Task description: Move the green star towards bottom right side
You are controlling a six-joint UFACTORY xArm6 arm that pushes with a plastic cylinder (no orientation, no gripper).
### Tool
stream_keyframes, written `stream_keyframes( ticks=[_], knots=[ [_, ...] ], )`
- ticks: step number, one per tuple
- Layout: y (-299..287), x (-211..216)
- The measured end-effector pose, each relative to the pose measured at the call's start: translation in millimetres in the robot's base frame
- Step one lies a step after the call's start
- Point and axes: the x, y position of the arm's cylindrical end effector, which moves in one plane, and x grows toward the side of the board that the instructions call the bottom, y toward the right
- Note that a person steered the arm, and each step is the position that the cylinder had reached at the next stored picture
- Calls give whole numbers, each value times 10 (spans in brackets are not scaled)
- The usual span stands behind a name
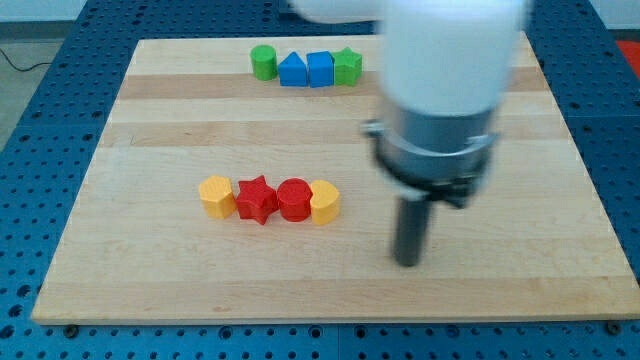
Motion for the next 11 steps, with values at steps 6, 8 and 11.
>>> stream_keyframes(
  ticks=[6,8,11],
  knots=[
    [149,-3189],
    [-912,-3483],
    [-1012,-2742]
  ],
)
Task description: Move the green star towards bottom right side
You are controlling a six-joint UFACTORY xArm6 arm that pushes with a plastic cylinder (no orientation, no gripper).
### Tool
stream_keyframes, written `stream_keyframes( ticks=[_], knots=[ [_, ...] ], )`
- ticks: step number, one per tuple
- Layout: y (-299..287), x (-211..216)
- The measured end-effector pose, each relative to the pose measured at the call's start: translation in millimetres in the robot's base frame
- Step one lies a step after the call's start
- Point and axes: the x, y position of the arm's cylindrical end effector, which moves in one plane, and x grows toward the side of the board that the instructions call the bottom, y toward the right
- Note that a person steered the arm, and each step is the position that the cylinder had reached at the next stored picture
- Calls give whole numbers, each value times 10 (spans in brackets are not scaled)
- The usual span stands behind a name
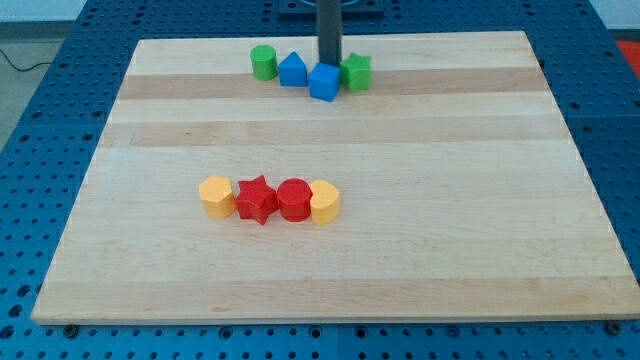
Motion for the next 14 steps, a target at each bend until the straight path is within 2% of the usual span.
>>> stream_keyframes(
  ticks=[1,2,3,4,5,6,8,9,10,12,14],
  knots=[
    [335,415],
    [303,306],
    [212,-23],
    [344,-172],
    [712,205],
    [1074,902],
    [1226,1164],
    [1421,1724],
    [1476,2042],
    [1559,1928],
    [1812,2551]
  ],
)
